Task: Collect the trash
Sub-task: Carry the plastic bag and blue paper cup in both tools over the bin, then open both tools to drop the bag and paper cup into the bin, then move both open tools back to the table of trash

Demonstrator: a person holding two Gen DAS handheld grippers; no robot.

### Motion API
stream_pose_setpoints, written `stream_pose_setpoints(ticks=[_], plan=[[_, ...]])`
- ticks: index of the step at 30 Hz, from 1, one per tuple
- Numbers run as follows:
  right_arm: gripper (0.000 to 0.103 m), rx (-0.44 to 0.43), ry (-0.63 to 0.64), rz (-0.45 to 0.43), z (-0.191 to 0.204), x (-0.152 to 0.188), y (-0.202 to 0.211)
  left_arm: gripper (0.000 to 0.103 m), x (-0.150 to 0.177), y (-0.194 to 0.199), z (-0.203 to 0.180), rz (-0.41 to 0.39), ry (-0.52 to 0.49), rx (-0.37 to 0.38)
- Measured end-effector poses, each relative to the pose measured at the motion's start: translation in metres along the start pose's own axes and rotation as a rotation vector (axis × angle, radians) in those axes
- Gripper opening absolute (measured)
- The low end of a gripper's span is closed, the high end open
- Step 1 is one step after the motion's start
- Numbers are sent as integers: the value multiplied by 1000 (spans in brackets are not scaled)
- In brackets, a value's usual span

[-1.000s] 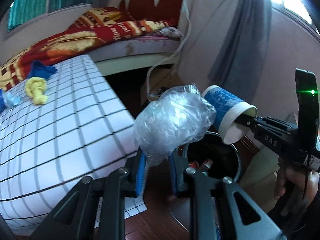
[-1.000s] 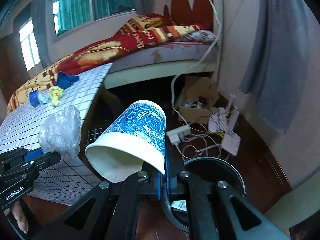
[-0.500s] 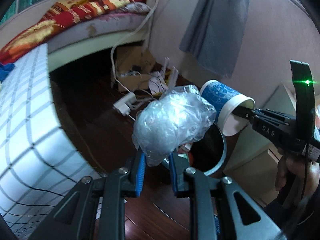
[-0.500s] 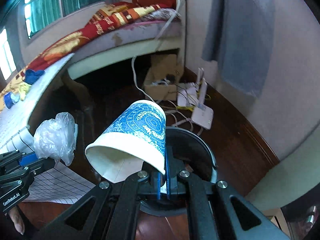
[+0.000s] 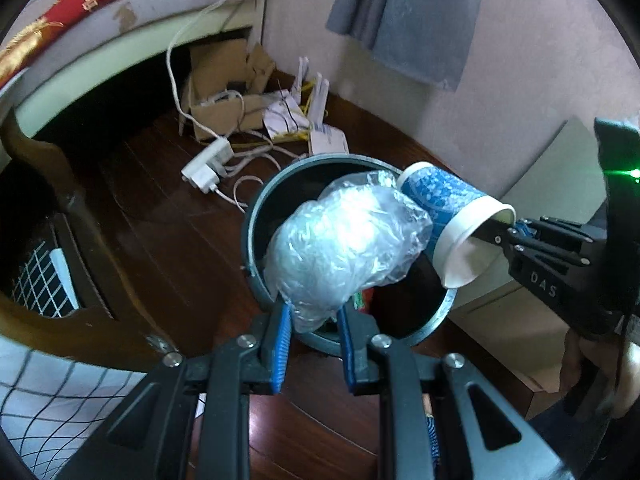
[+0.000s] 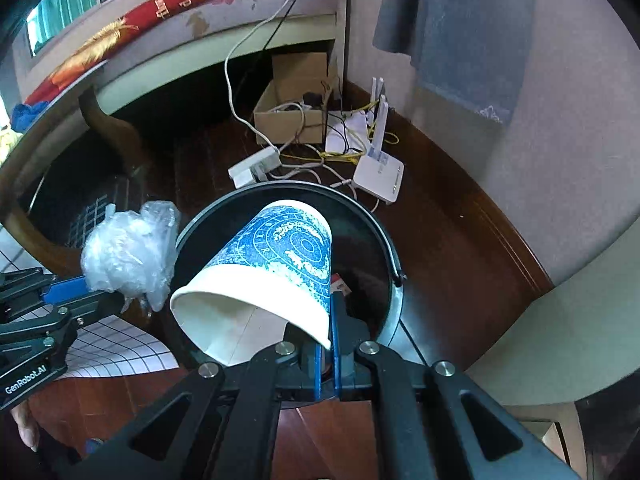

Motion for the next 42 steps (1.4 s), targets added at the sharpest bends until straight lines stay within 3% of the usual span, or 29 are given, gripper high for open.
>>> stream_pose_setpoints(ticks=[8, 10, 11, 12, 13, 14, 15, 16, 18, 19, 31, 42], plan=[[4, 1, 29, 45, -3, 2, -26, 25, -2, -27, -5, 50, 10, 23], [5, 11, 56, 67, -2, 3, -35, 42, -2, -41, -6, 92, 6, 25], [12, 63, 78, 85, -4, 4, -44, 64, -1, -47, -3, 114, 9, -6], [24, 133, 82, 96, -11, 5, -49, 70, 1, -51, 4, 127, 19, -57], [58, 165, 69, 103, -18, 6, -51, 73, 2, -52, 8, 125, 30, -74], [76, 164, 54, 101, -22, 6, -50, 80, 4, -52, 14, 125, 55, -84], [77, 159, 38, 88, -26, 4, -48, 92, 5, -52, 19, 127, 74, -89], [78, 165, 30, 83, -30, 3, -46, 97, 6, -50, 25, 118, 90, -107], [89, 179, 26, 65, -32, -1, -41, 101, 6, -44, 31, 94, 93, -144], [103, 186, 26, 56, -32, -1, -39, 101, 7, -41, 34, 87, 98, -158], [103, 214, 42, -24, -14, -16, -4, 103, -1, 4, 39, -35, 113, -180], [103, 197, 67, -151, 19, -33, 55, 103, -2, 79, 49, -181, 147, -201]])
Point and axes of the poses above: each gripper's, at about its wrist camera, not at the fingertips, and y roughly against the way its jaws point, z to its left, x to its underside, the point moved 9 cm from there along -y, roughly the way its jaws point, and after that the axes turned 13 degrees about z, right-handed, at the moved point
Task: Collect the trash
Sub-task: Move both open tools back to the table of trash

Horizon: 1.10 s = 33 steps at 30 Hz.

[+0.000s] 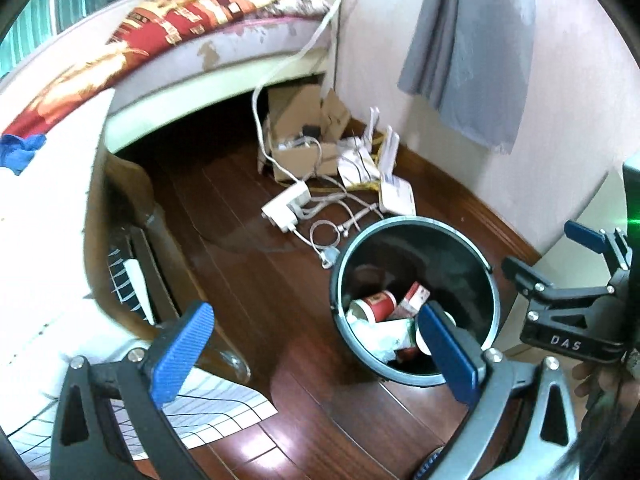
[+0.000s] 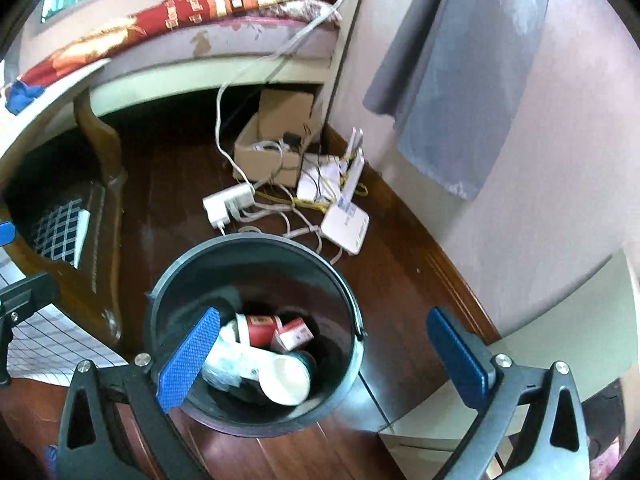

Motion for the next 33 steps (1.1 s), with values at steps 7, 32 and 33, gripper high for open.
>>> stream_pose_setpoints(ticks=[7, 32, 33], plan=[[103, -16, 3, -127, 30, -27, 44, 103, 3, 43, 48, -79, 85, -42], [100, -519, 437, -282, 381, -131, 175, 95, 87, 143, 370, -190, 541, -300], [98, -530, 453, -282, 394, -134, 176, 94, 87, 144, 379, -195, 551, -302]])
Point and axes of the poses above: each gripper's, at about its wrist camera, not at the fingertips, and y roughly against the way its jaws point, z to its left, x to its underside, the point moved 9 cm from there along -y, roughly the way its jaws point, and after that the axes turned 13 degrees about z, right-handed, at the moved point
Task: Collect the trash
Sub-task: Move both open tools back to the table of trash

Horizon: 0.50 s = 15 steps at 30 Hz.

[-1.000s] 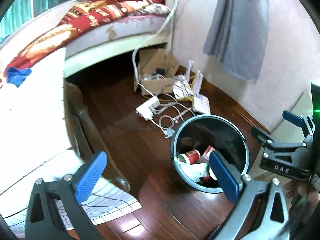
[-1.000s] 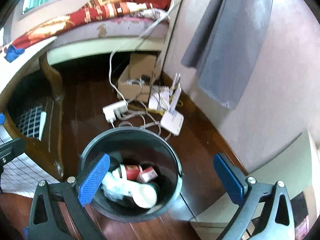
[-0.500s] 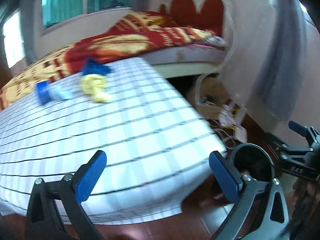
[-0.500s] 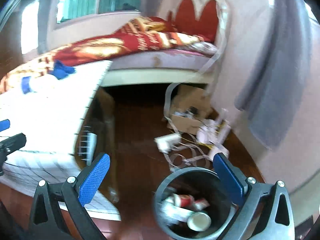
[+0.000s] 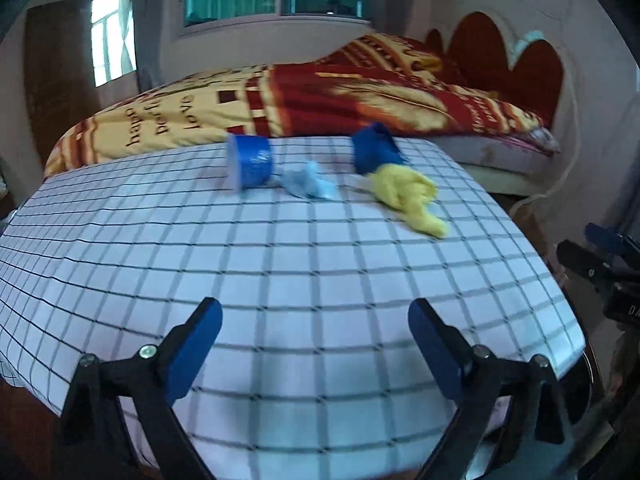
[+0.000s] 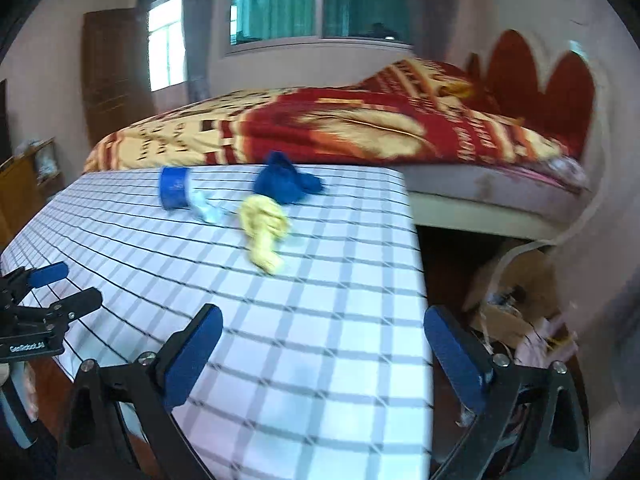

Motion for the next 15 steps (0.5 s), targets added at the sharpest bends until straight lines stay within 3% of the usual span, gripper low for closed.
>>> stream_pose_setpoints(ticks=[2, 5, 8, 10, 15], plan=[[92, -29, 29, 6, 16, -16, -16, 94, -10, -9, 15, -4, 18, -8], [92, -45, 61, 16, 36, -35, -39, 93, -28, -24, 33, -2, 32, -11], [86, -51, 86, 41, 49, -54, -69, 86, -49, -42, 48, -6, 23, -6], [81, -50, 102, 65, 53, -66, -91, 81, -60, -55, 55, 2, 24, 2], [79, -43, 97, 103, 52, -88, -131, 77, -87, -87, 67, 20, 23, 18]])
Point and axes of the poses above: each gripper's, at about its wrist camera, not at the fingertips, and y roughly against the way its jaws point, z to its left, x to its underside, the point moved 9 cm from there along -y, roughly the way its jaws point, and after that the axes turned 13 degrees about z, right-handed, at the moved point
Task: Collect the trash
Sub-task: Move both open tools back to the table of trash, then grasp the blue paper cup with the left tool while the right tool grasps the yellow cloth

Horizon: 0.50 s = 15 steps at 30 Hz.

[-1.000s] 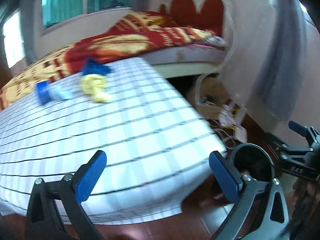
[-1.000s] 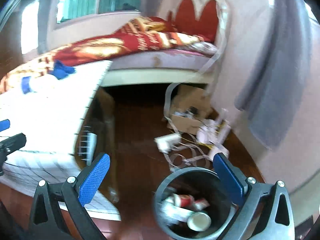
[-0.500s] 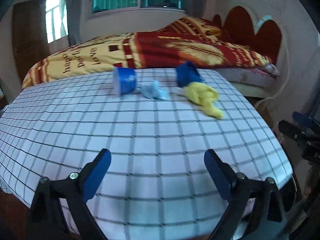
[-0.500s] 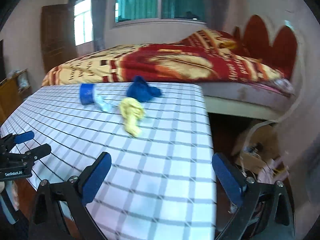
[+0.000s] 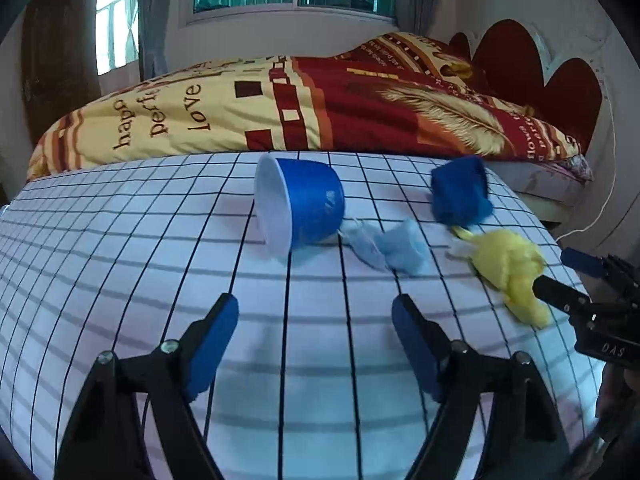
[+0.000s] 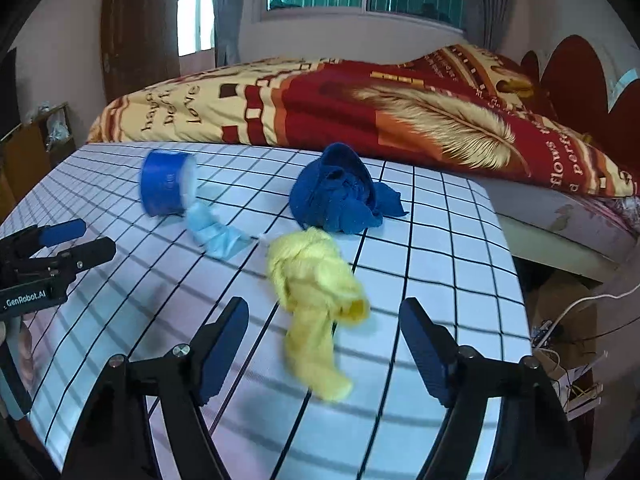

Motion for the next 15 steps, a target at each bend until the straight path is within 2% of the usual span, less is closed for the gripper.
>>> stream_pose_setpoints(ticks=[8, 9, 10, 11, 12, 13, 15], plan=[[69, -25, 12, 47, 1, -16, -37, 74, -39, -31, 8, 1, -6, 31], [67, -30, 18, 50, 3, -17, -39, 70, -42, -34, 8, 1, -5, 45], [60, -40, 24, 55, 5, -17, -40, 67, -46, -39, 9, 9, 0, 76], [55, -47, 27, 55, 7, -17, -40, 54, -47, -43, 8, 20, 6, 107], [52, -55, 28, 58, 9, -16, -40, 24, -48, -49, 8, 40, 16, 144], [49, -61, 27, 63, 10, -15, -40, 13, -45, -52, 5, 63, 23, 194], [45, -57, 24, 60, 11, -15, -39, 7, -42, -47, 5, 48, 12, 176]])
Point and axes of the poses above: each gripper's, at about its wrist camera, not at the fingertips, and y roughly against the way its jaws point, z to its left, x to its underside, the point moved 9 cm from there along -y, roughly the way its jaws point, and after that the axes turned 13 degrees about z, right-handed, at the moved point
